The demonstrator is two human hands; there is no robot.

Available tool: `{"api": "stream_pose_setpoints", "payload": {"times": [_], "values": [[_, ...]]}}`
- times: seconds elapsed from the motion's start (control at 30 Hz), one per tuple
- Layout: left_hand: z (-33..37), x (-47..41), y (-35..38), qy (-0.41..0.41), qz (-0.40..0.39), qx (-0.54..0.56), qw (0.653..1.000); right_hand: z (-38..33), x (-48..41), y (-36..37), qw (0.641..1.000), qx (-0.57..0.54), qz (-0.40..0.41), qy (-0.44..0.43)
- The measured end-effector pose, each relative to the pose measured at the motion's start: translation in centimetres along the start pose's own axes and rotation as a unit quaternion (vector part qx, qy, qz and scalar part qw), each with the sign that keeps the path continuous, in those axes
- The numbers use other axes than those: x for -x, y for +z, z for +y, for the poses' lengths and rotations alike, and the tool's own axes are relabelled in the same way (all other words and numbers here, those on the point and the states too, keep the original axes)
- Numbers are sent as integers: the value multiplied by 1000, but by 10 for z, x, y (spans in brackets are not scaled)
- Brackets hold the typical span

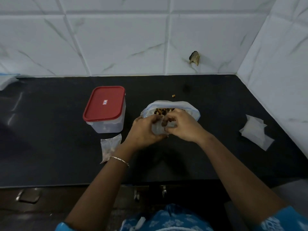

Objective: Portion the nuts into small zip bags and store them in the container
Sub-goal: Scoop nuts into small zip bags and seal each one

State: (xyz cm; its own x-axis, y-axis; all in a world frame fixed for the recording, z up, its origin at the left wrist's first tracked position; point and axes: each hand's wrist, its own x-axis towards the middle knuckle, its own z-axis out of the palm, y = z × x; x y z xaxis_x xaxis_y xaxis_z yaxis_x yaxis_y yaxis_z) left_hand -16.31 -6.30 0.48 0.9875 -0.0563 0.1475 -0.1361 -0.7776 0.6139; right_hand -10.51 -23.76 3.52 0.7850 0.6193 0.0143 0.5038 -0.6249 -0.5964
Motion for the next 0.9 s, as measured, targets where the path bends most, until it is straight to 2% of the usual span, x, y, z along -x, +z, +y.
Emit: {"api": "stream_pose_setpoints", "payload": {"times": [0.1, 0.2, 0.27, 0.4, 0.5, 0.8, 0.9], "values": [[-3, -1, 9, -40, 17, 70, 997, 10, 6, -2, 991, -92, 97, 28], [-4, 0, 18, -74, 10, 148, 986, 33, 19, -7, 966, -109, 214, 96], [-5, 3, 25, -77, 23, 178, 981, 55, 30, -4, 952, -101, 244, 155], [-3, 7, 38, -101, 52, 224, 968, 87, 49, 11, 934, -86, 223, 267], [-5, 8, 45, -116, 72, 238, 962, 98, 55, 20, 931, -75, 203, 294], [-11, 8, 57, -155, 93, 239, 954, 103, 51, 30, 941, -57, 197, 269], [-15, 5, 54, -175, 105, 260, 944, 98, 50, 27, 948, -72, 204, 233]]}}
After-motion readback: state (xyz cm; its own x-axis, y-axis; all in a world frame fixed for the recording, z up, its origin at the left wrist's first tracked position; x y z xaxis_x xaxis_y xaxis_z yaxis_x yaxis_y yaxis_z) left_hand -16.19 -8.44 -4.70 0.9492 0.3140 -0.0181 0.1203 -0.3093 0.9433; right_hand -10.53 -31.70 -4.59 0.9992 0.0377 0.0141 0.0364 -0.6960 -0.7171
